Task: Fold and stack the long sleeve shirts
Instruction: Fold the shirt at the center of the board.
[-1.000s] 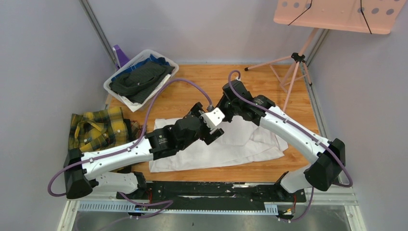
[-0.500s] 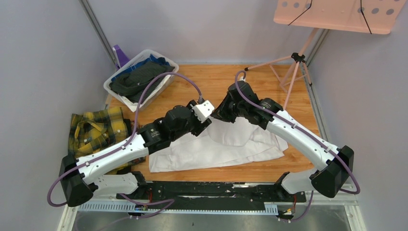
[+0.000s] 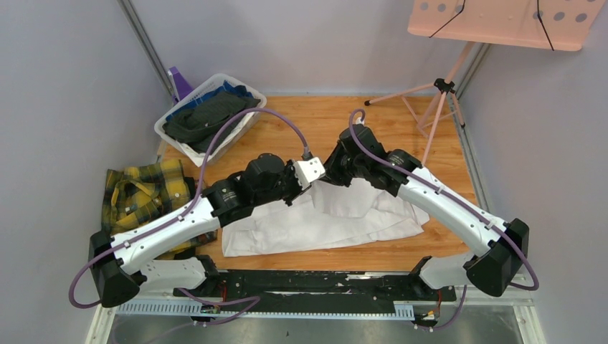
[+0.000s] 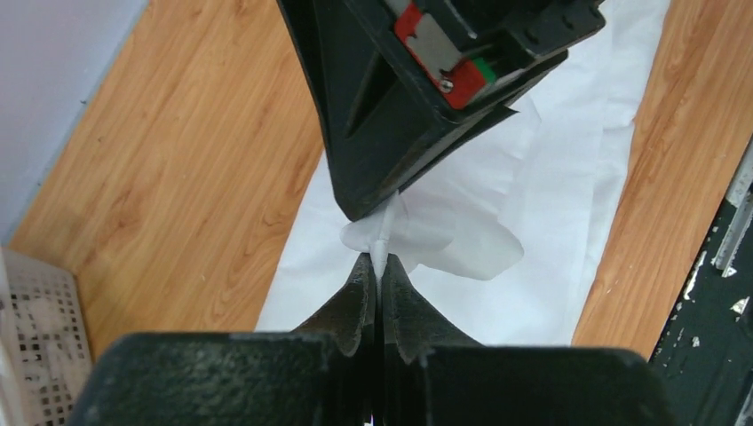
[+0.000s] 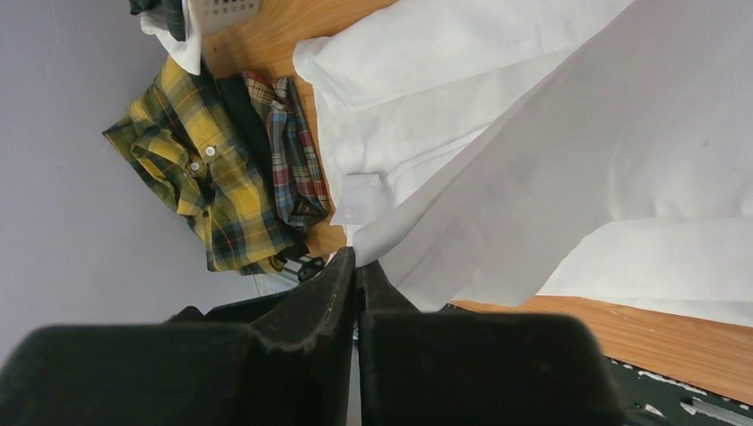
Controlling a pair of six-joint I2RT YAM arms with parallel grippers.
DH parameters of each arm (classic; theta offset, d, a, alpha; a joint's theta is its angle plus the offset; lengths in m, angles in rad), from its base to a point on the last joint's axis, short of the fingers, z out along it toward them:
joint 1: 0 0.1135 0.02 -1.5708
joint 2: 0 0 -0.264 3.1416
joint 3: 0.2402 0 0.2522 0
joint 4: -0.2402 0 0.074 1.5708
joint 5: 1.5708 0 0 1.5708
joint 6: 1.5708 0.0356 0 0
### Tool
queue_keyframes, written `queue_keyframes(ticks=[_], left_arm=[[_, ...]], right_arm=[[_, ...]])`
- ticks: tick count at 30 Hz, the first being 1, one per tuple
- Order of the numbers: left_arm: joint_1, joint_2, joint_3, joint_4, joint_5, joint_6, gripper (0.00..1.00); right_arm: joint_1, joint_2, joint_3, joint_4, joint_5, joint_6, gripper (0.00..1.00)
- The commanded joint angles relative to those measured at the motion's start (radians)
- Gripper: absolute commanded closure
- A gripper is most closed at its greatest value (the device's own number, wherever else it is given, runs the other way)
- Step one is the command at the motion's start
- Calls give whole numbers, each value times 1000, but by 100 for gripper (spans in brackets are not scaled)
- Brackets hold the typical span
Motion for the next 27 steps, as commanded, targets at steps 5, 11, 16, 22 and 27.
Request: queue_keyframes(ticks=[5,11,16,22,27], left_arm=[[-3,21,239,-205,259,233,100],[-132,91,449,-471,414,499,100],[-250,148,568,-557,446,586,100],[-285,218,696,-605,449,602,100],[-286,179,621,-612,419,574,100]], right_arm=[[-71,-193,-35,-74,117,-131,66],[-325,-269,22,-118,71,-272,51],[-414,-111,95,-80,79,-393,50],[-442,148,117,-66,115,-450,70],[-491,249,-17,-45,114,-408,86]])
